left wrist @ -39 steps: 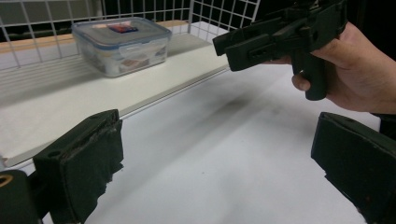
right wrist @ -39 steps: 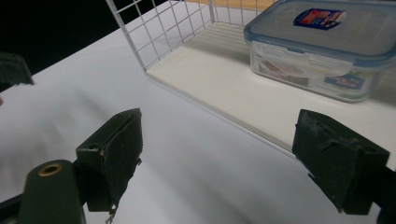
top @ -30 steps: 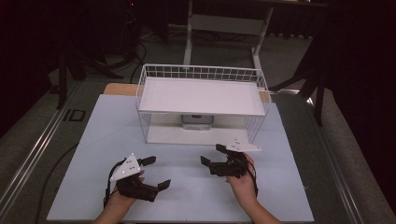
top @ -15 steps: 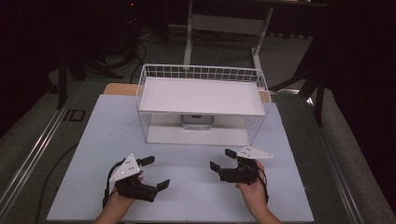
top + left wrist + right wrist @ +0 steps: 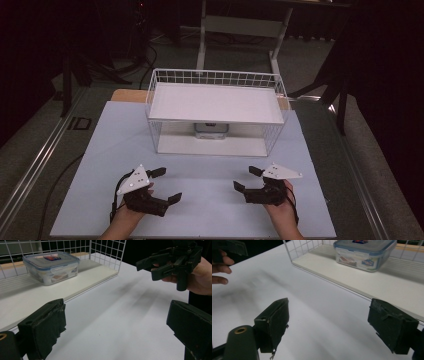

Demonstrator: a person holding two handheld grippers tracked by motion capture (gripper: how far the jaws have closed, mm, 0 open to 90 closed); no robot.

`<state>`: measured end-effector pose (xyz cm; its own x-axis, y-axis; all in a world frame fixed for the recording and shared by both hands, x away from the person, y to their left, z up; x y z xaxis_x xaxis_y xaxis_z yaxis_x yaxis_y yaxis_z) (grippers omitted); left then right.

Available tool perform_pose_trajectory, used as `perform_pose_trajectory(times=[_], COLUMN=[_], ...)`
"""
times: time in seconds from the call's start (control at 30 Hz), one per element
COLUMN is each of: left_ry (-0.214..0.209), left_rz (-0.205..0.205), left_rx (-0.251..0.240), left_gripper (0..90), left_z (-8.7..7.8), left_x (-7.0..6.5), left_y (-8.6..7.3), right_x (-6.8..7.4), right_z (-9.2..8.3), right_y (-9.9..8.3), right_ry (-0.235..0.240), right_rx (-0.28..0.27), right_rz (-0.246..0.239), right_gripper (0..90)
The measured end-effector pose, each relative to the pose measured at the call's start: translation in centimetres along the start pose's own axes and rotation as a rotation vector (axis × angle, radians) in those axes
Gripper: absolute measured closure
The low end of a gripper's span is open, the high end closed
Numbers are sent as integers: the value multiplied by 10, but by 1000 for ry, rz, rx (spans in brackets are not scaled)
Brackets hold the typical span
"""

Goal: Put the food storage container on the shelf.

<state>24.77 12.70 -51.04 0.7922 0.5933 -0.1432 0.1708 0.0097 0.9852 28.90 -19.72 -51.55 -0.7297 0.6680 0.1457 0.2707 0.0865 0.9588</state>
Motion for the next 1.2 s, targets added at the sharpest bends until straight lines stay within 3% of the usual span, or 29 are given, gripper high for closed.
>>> perform_pose_trajectory(times=[0.17, 0.3, 0.4, 0.53, 0.6, 0.83, 0.93, 1.2], left_ry=[-11, -14, -20, -6, -9, -29, -35, -41], left_rz=[9, 3, 4, 1, -2, 14, 15, 12], left_rx=[10, 7, 8, 12, 8, 19, 25, 32], left_gripper=[33, 33, 33, 33, 33, 33, 33, 33], left_z=[1, 1, 1, 2, 2, 4, 4, 6], left_x=[-2, -4, -5, -5, -5, -10, -11, -13], left_y=[-1, -1, -1, -2, -1, -4, -7, -9], right_x=[-1, -4, -4, -7, -9, -17, -19, -23], right_z=[-5, -12, -15, -16, -17, -15, -11, -9], right_y=[0, 2, 0, -3, -4, -10, -15, -21], right_ry=[19, 21, 40, 66, 64, 95, 96, 87], right_rx=[4, -3, -1, 19, 27, 55, 81, 97], right_rz=[-3, -55, -64, -53, -80, -85, -110, -94], right_gripper=[173, 173, 173, 173, 173, 173, 174, 173])
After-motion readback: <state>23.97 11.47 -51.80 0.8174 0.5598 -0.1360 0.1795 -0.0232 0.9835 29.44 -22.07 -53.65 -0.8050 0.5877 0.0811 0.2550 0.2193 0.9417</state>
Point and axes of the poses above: each handheld gripper's, and its own axes: z roughly forward along the jaws, y roughly out of its top, x roughly to its left, the point moved 4 cm from there along z, roughly forward along the jaws, and after that the axes turned 13 degrees about -x, right-handed, at the moved point
